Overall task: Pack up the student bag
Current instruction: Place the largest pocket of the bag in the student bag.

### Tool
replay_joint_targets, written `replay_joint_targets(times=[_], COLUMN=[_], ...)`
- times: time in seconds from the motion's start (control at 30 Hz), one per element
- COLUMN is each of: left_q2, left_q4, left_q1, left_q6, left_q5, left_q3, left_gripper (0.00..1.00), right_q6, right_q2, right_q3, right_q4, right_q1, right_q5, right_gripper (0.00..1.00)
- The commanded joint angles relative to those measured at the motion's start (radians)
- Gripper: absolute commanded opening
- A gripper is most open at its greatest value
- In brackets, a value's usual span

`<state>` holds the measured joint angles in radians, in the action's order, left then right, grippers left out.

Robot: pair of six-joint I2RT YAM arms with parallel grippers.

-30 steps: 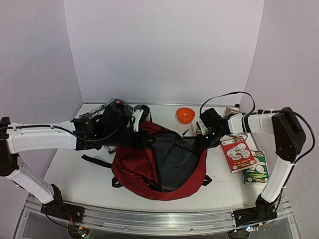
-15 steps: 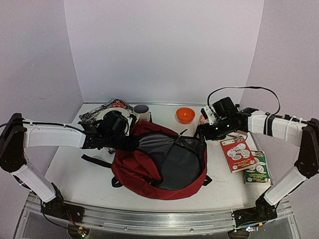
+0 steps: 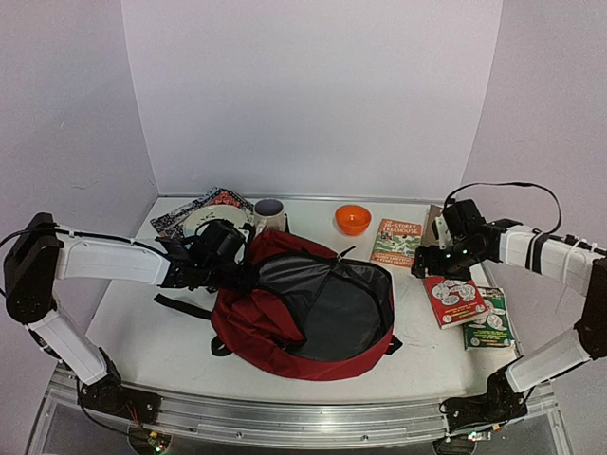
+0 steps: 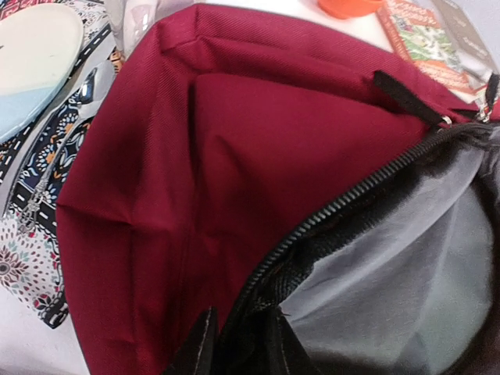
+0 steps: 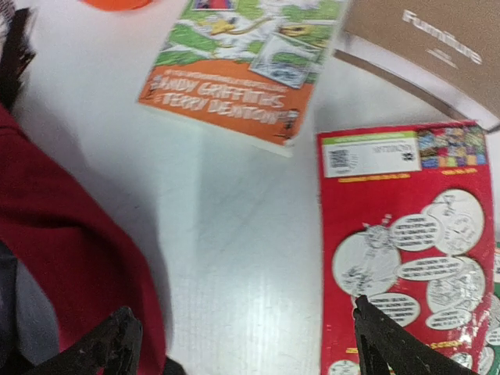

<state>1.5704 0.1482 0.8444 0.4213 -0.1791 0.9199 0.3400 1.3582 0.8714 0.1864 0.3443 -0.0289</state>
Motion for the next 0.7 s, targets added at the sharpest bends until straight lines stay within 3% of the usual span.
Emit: replay_joint_targets(times=[0.0, 0.37, 0.67], left_q2=[-0.018, -0.081, -0.191], left_q4=[-0.01, -0.013, -0.013], left_q1=[-0.01, -0.011, -0.017], left_q6=[-0.025, -0.024, -0.015], left_q5=[-0.023, 0.0, 0.075], left_q3=[0.0, -0.013, -0.018], left_gripper=[0.36, 0.63, 0.75], right_q6=[-0.047, -0.175, -0.227], right_q2=[-0.031, 0.134, 0.334], right_q3=[-0.01, 0.09, 0.167], right_q4=[0.054, 0.024, -0.017], right_q1=[-0.126, -0.397, -0.456], right_q5=[-0.035, 0.07, 0.201], right_gripper=[0.95, 0.96, 0.95])
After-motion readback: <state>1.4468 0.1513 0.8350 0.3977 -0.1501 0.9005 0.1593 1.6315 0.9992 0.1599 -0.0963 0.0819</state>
